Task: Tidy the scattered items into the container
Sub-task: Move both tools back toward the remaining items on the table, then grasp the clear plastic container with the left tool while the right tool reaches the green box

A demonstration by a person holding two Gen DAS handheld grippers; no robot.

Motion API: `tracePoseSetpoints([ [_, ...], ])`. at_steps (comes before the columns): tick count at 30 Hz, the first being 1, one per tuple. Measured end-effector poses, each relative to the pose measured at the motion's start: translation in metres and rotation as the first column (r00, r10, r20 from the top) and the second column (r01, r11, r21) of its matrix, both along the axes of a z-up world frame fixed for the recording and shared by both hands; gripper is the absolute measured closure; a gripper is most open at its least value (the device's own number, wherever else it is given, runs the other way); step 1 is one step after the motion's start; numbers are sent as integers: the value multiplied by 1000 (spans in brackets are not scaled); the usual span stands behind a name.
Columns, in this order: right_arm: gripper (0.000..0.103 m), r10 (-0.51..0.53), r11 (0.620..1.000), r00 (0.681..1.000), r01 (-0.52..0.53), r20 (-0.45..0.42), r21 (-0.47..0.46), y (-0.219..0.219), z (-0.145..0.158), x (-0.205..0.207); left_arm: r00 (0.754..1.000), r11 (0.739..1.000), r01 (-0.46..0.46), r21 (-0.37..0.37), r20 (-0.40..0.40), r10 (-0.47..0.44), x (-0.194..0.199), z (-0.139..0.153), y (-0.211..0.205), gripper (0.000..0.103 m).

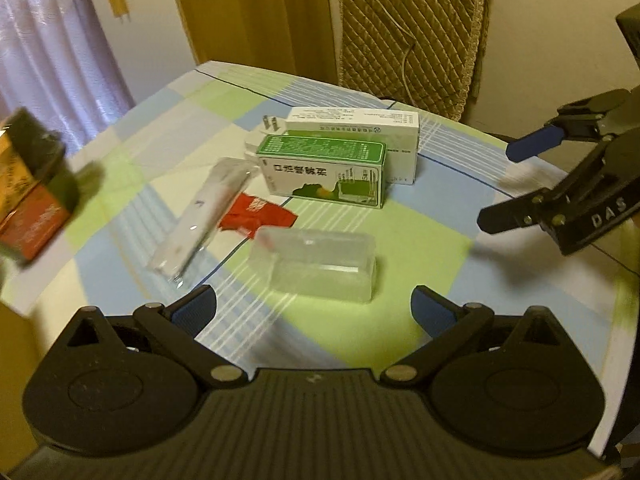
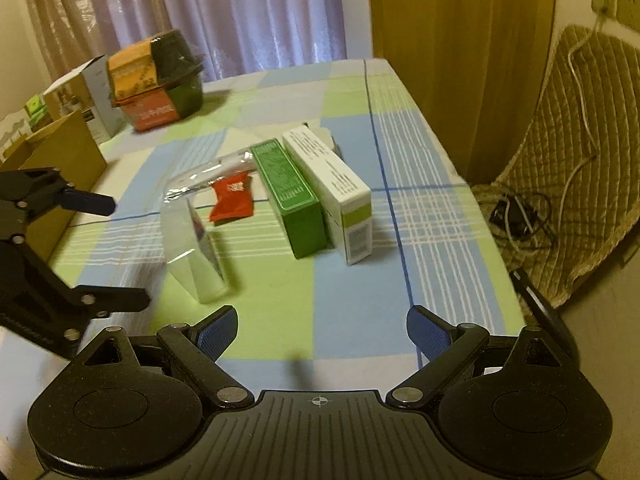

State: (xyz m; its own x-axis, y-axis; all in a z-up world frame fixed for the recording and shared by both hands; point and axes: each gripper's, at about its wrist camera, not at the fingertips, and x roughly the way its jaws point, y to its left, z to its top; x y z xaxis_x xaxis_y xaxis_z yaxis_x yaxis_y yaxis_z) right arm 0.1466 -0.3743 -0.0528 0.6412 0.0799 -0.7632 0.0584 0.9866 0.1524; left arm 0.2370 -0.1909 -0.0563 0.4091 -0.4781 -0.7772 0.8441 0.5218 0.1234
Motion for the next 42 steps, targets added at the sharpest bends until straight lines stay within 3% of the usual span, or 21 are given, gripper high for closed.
tracePoseSetpoints([
  [10,7,-47,998,998,49,-47,32,-11,-14,12,995,998,65,0,-79,-65,41,-29,-28,2],
  [12,7,-55,998,996,58,-64,38,-12,-17,15,993,997,71,3,-97,-70,44,-32,-30,15],
  [15,7,-56,998,996,58,-73,28,-11,-20,18,992,998,67,1,-104,-67,38,-32,-24,18],
  [20,7,-22,1000,999,22,-43,-1,-2,-16,19,994,997,-65,-35,-91,62,6,-20,12,18],
  [27,7,107,993,991,-101,86,-69,25,12,25,954,958,-280,-60,-128,271,-46,-12,71,18],
  [30,7,156,982,983,-143,100,-122,37,18,34,932,937,-340,-79,-162,324,-58,-10,85,18],
  [32,33,192,970,977,-174,95,-172,45,19,42,928,934,-346,-88,-180,326,-64,-11,90,18],
  [38,34,254,931,964,-221,79,-291,54,18,66,945,950,-300,-88,-165,283,-79,-13,89,18],
  [42,34,271,913,962,-247,32,-324,58,7,84,940,946,-309,-97,-184,288,-80,-18,91,18],
])
